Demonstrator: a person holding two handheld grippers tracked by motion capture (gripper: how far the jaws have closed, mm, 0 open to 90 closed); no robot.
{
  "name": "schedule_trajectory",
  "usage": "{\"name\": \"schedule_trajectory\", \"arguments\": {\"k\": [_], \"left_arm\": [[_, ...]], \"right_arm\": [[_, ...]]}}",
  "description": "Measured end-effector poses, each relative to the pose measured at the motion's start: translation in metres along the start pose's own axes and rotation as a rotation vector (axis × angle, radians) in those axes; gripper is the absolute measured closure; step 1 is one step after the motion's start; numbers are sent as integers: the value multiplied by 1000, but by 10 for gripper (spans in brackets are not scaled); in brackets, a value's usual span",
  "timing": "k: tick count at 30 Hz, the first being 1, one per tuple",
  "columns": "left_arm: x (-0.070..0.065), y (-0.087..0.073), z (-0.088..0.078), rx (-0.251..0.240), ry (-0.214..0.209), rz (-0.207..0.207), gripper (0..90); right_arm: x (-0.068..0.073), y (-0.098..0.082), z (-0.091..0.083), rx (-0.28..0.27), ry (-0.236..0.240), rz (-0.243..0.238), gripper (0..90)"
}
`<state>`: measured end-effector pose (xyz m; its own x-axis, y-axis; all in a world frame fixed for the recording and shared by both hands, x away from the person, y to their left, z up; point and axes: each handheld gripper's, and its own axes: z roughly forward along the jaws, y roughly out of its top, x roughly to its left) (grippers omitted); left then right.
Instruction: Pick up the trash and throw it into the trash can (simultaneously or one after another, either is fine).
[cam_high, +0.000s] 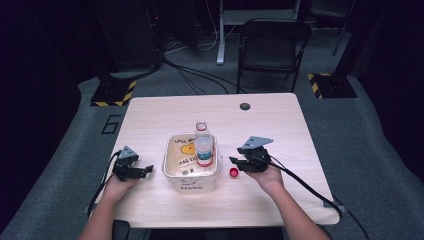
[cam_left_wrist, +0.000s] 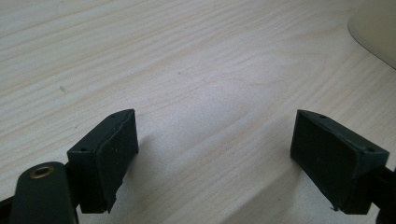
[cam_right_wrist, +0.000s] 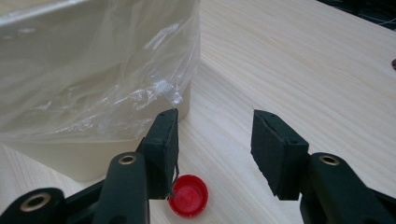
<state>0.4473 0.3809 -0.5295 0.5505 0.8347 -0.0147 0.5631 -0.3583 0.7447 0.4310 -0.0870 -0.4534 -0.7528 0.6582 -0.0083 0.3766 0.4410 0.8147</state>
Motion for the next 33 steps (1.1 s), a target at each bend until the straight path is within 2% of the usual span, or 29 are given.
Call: {"name": "schedule_trajectory", "arguments": {"k": [7,13,16,21,23,26,33], "left_arm": [[0,0,0,1,-2,-1,149],[0,0,0,5,-1,6,149],[0,0,0,-3,3,8,149],[1,0,-1,6,-1,9,149],[0,0,0,-1,2,9,149],[0,0,0,-2,2,8,149],[0,0,0,-1,3,8,149]], "right_arm": [[-1,-16,14,25,11,31,526],[5,-24,24,64,12,-8,523],[6,-27,27,82,12,-18,522],[6,-31,29,91,32,-8,532],[3,-36,30,101,44,30,532],[0,-38,30,112,46,47,524],[2,-40,32,113,59,29,520]]}}
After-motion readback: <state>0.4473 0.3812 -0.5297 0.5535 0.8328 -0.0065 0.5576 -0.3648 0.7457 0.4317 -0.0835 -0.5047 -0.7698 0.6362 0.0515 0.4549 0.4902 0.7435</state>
